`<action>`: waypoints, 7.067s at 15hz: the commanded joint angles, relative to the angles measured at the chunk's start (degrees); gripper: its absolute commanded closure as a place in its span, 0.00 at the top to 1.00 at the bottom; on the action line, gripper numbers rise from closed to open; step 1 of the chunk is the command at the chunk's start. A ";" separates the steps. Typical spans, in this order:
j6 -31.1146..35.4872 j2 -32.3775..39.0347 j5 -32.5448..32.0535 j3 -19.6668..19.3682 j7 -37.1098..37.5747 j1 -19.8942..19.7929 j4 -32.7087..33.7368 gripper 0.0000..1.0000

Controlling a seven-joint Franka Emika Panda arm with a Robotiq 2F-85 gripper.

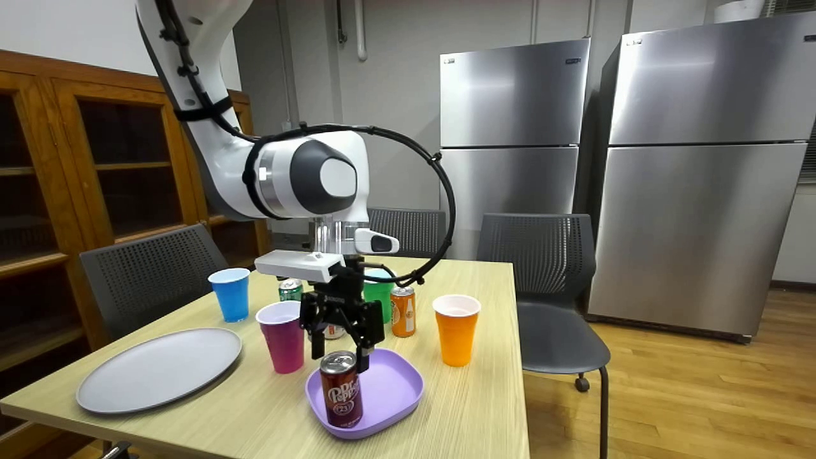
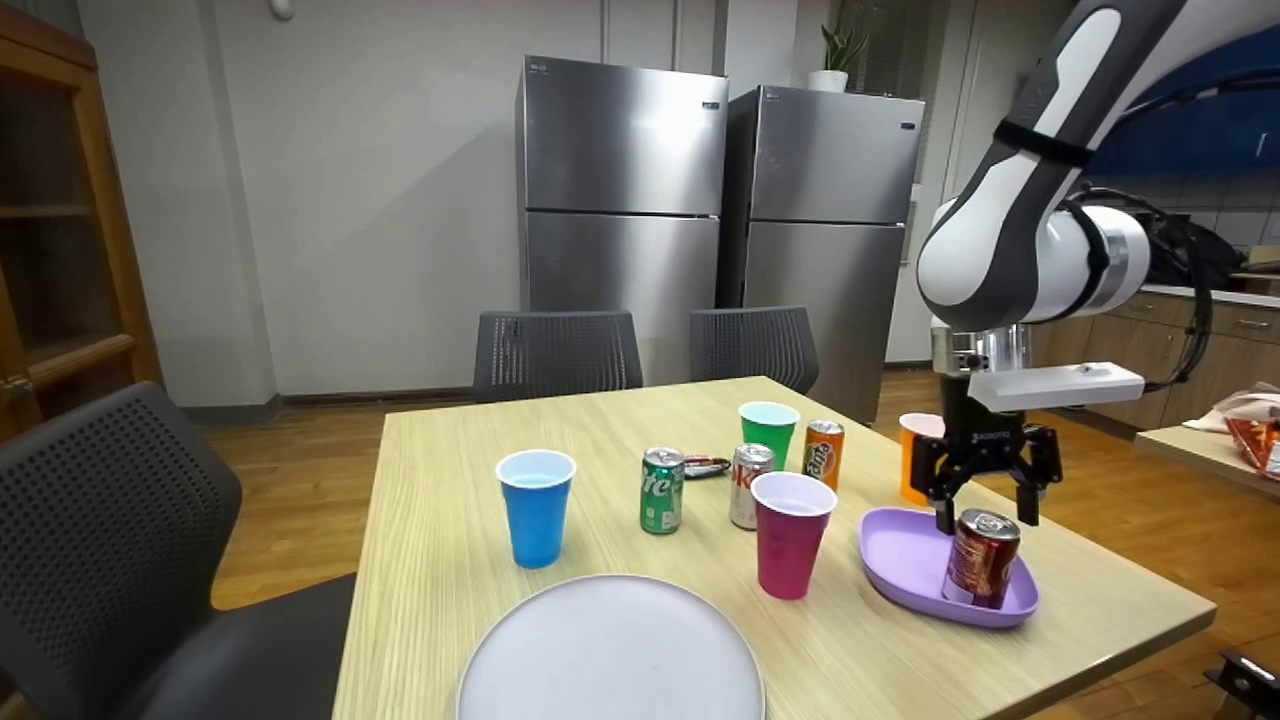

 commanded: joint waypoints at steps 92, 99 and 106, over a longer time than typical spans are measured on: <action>-22.00 -5.83 -3.76 21.19 -2.42 20.44 15.82 0.01; -23.59 -5.25 -6.70 23.68 1.02 24.22 16.47 0.01; -22.91 -2.66 -9.21 25.99 4.20 27.94 19.58 0.01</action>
